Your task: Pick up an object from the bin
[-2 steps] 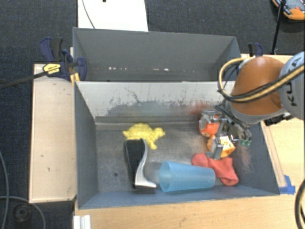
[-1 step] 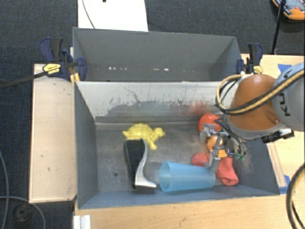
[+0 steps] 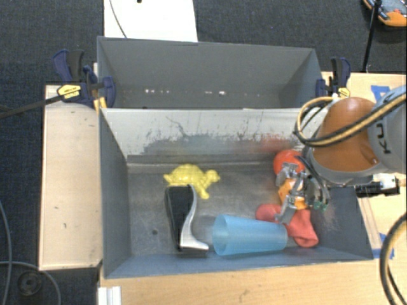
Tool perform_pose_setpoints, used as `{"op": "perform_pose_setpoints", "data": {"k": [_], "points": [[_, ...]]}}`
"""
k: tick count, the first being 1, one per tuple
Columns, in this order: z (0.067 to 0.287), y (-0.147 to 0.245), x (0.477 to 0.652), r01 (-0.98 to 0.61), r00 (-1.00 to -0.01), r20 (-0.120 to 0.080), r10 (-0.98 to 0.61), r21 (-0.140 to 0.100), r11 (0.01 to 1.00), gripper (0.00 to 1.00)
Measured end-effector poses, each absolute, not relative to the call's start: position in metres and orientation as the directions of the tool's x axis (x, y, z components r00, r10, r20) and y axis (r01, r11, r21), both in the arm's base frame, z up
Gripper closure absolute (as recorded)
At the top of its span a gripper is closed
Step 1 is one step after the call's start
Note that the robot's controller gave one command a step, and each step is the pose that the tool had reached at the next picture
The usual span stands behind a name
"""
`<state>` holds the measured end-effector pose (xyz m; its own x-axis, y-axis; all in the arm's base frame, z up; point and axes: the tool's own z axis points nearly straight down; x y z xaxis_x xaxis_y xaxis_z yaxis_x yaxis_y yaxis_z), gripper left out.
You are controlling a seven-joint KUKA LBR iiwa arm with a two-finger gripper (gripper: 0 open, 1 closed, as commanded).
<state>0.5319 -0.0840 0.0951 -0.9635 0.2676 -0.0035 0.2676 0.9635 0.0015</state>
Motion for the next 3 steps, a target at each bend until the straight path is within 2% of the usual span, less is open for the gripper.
{"op": "perform_pose_setpoints", "data": {"k": [1,2,3], "points": [[0.0701,-0.1022,0.5158,0.172,-0.985,0.002,0.172,0.004,0.985,1.0],[0.0703,-0.103,0.5161,0.174,-0.985,0.001,0.174,0.003,0.985,0.0],[0.0703,-0.1031,0.5161,0.174,-0.985,0.001,0.174,0.003,0.985,0.0]]}}
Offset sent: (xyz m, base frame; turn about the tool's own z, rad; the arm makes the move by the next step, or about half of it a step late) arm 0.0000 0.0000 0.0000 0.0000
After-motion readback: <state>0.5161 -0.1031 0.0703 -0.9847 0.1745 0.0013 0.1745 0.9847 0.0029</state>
